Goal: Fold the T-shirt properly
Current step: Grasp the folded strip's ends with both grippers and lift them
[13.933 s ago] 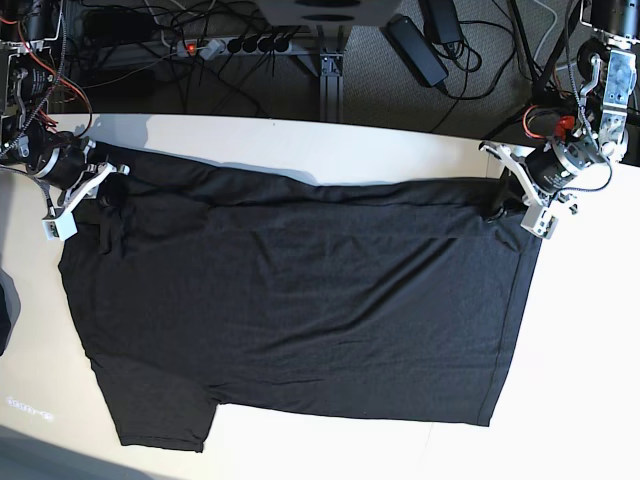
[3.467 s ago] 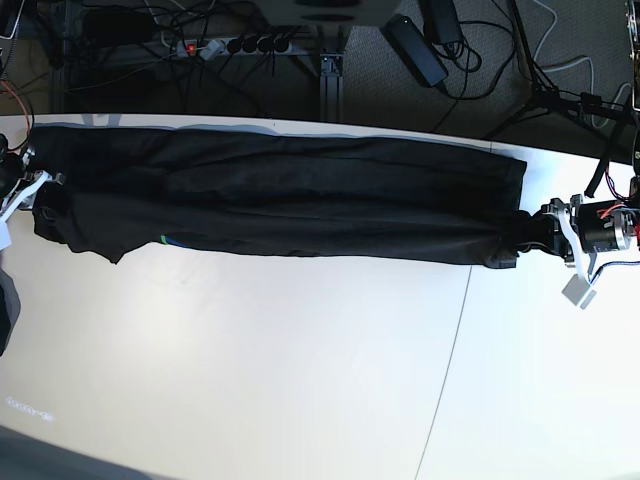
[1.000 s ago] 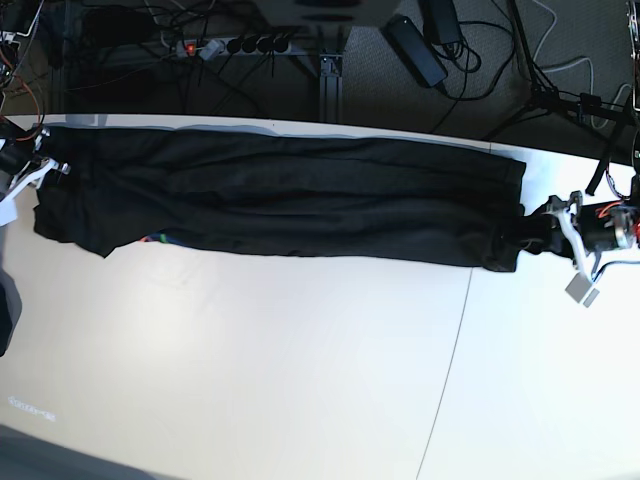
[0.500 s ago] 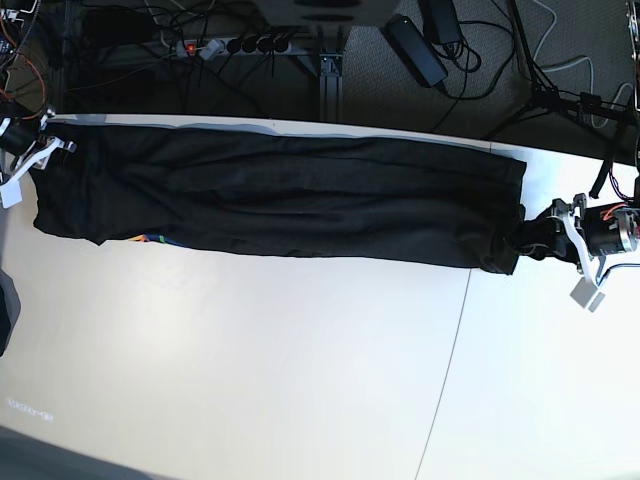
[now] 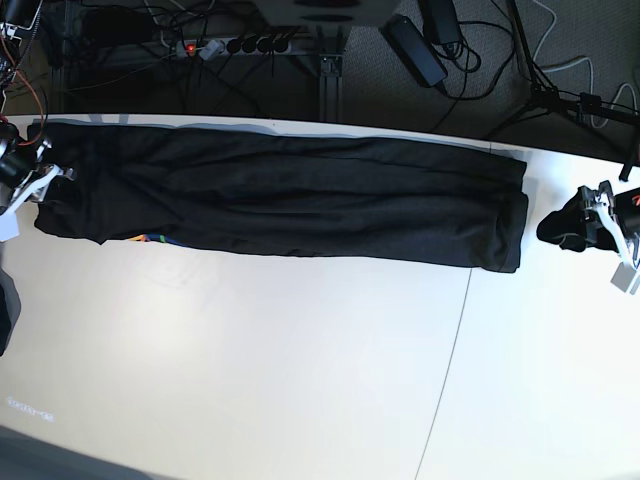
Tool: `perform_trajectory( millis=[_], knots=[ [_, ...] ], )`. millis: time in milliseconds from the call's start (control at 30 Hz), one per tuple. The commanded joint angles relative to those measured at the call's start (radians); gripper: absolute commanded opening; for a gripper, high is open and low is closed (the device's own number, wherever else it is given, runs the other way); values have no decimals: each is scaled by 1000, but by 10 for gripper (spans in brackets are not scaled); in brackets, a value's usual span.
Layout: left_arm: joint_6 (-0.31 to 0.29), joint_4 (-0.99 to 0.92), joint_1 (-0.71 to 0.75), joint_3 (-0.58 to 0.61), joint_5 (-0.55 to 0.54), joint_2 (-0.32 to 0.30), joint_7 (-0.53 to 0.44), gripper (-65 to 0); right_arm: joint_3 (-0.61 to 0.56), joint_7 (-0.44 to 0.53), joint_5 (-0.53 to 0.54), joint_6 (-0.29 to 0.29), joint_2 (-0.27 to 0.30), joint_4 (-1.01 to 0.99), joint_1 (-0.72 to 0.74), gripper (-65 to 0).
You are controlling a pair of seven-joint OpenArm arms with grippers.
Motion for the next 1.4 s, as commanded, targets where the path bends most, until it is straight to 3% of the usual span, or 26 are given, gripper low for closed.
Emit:
perform_trajectory(
  millis=[0, 200, 367, 500, 633, 1367],
  knots=[
    [-19, 12, -13, -12, -18, -17, -17, -199, -5, 17, 11, 76, 22, -5, 11, -650],
    [-19, -22, -10, -12, -4, 20, -6, -199, -65, 19, 4, 75, 21, -68, 18, -650],
    [-19, -177, -28, -12, -8, 66, -21, -199, -68, 19, 5, 75, 22, -79, 18, -650],
    [-19, -282, -38, -12, -107, 82, 7, -199, -68, 16, 5, 76, 22, -79, 18, -650],
    [-19, -284, -38, -12, -138, 86, 66, -199, -68, 11, 4, 75, 22, -79, 18, -650],
    [-19, -278, -38, -12, -138, 203, 66, -199, -68, 0, 2, 75, 22, -79, 18, -650]
  ],
)
